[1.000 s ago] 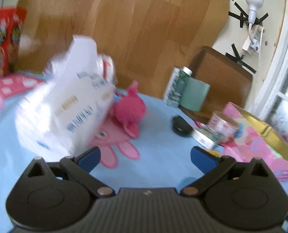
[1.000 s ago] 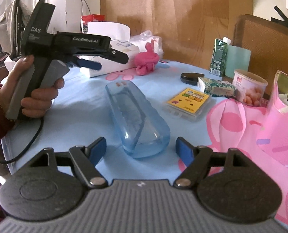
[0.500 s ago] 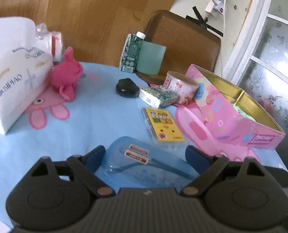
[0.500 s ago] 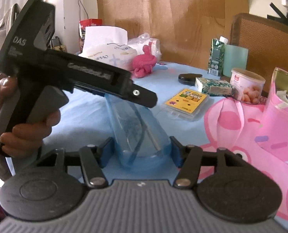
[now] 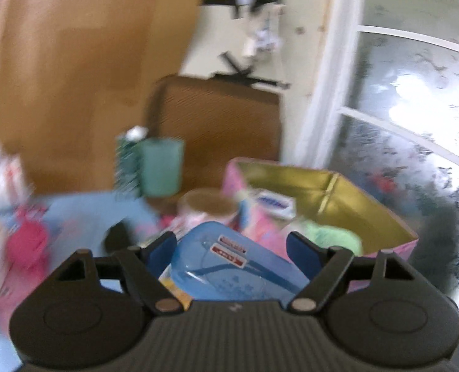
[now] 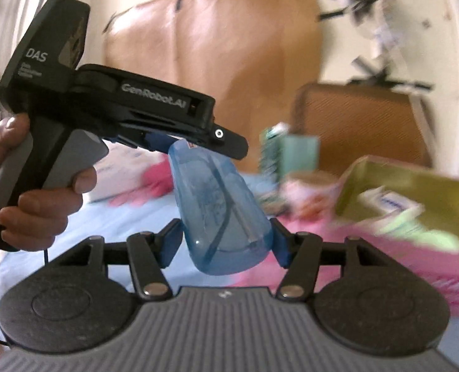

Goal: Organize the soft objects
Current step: 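Carry the blue plastic case into the pink tin and open the right gripper, then withdraw the right gripper from the tin back over the table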

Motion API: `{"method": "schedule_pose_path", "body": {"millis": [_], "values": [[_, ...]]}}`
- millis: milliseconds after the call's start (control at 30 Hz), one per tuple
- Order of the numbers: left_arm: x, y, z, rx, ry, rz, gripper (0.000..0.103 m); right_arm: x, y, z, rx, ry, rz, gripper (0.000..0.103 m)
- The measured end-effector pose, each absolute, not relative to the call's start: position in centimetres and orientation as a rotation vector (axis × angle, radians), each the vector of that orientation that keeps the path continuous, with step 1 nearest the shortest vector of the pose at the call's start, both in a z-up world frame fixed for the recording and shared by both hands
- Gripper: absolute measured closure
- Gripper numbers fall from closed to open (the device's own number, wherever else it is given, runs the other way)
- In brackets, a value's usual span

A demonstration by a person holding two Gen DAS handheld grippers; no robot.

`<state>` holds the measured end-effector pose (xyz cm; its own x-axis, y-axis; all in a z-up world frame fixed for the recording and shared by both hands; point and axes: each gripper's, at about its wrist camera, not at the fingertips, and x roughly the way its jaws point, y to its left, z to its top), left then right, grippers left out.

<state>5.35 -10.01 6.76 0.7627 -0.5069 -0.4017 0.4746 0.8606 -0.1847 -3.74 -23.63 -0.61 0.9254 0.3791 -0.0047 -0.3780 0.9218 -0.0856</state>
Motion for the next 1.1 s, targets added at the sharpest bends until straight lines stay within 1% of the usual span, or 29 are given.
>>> {"method": "schedule_pose_path", "body": {"millis": [133,167,200,267,400,533,667,900,1100], "values": [[7.0,-15.5,8.6,-0.02,0.406,-0.612,0.023,-4.2,-26.8,0.3,-0.095,-0.072,0.248,0.041],[7.3,-16.7,8.9,-0.008,0.394,-0.628,0.022,-4.1,-27.5,0.5,-0.092,-0.076,0.216,0.041],[7.6,-18.0,9.1,0.007,0.382,-0.641,0.017,-3.7,-28.4,0.7,-0.089,-0.079,0.181,0.041],[8.4,-20.7,9.0,0.035,0.391,-0.658,0.011,-2.5,-29.8,0.6,-0.097,-0.095,0.073,0.041],[8.8,-23.1,7.7,0.048,0.436,-0.647,0.011,0.9,-32.3,0.2,-0.107,-0.069,-0.246,0.04],[8.2,-22.4,5.8,0.066,0.473,-0.628,0.011,0.4,-34.9,-0.3,0.033,-0.071,-0.225,0.04],[7.9,-20.7,4.6,0.047,0.523,-0.604,0.011,0.4,-35.0,-0.9,0.067,-0.059,-0.214,0.04],[6.5,-17.8,3.7,0.024,0.546,-0.571,0.011,-0.2,-34.0,-1.5,0.098,-0.044,-0.182,0.04],[5.0,-14.8,3.2,0.008,0.532,-0.536,0.011,-1.7,-32.6,-1.1,0.107,-0.105,-0.146,0.04]]}}
